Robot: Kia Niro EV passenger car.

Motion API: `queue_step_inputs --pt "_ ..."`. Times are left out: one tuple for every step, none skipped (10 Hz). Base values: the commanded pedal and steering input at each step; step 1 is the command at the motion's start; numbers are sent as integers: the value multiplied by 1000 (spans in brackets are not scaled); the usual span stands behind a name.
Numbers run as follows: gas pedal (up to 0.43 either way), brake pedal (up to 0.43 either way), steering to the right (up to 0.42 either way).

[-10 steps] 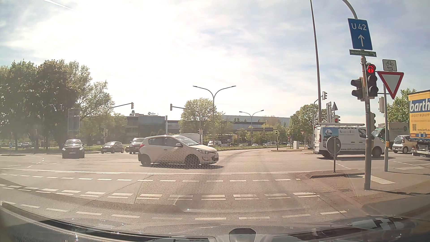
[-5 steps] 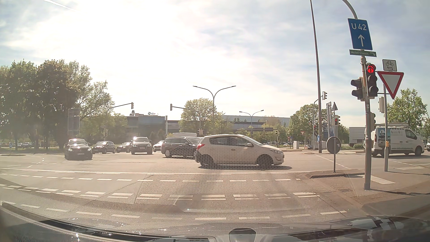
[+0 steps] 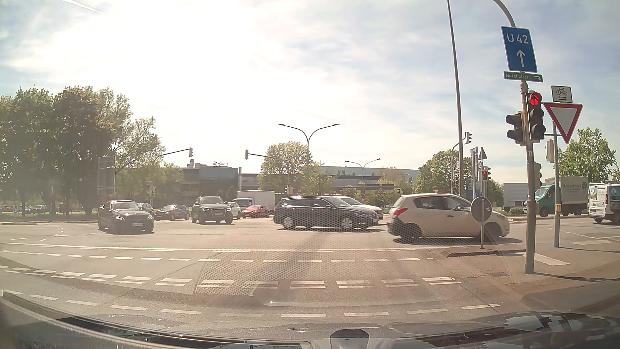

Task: Follow the waypoints while adhering to traffic rules and regulations

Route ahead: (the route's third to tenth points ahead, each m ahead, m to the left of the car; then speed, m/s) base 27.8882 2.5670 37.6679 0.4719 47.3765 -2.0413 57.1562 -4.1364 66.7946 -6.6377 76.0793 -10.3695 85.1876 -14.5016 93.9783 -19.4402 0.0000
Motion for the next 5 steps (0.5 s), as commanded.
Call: queue_step_inputs --pt "0 256 12" --pt "0 256 13" --pt "0 250 12" --pt "0 256 13" --pt "0 250 12"
